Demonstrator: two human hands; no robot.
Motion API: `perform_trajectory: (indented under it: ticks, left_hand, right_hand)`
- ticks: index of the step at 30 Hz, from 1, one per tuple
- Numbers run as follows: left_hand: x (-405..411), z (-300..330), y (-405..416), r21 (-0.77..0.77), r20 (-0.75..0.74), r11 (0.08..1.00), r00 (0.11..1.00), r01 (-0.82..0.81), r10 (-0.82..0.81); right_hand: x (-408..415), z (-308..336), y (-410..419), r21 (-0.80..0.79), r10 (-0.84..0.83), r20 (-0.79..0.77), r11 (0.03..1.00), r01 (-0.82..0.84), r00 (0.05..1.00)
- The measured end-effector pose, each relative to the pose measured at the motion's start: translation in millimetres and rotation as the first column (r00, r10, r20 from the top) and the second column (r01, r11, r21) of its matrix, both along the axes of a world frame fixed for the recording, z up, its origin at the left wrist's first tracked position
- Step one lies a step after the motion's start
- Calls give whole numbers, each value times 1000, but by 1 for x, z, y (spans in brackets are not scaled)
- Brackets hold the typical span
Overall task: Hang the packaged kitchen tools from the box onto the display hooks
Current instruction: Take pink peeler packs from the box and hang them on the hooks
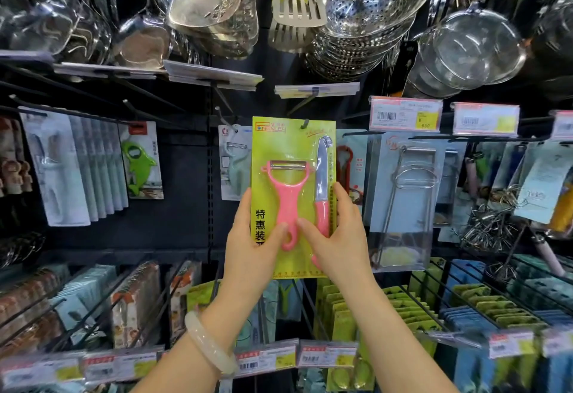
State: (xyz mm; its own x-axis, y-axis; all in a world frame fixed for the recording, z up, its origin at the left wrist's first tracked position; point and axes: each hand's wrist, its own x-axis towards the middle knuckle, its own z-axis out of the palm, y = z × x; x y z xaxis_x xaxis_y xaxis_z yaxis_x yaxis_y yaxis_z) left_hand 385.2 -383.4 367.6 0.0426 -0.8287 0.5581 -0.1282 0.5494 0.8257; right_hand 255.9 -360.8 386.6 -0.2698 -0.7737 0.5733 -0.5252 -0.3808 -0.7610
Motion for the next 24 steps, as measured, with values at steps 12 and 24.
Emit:
perform_trajectory:
  ticks: [12,24]
  left_hand:
    - [-6,12,-53,256,460,951,887,-176,41]
    - [-25,-48,16,100,918,983,396,-152,-32]
  right_hand:
    - [0,11,-58,171,-22,10,985,20,1000]
    - [-21,-63,4,188,-137,-763,888,420,632]
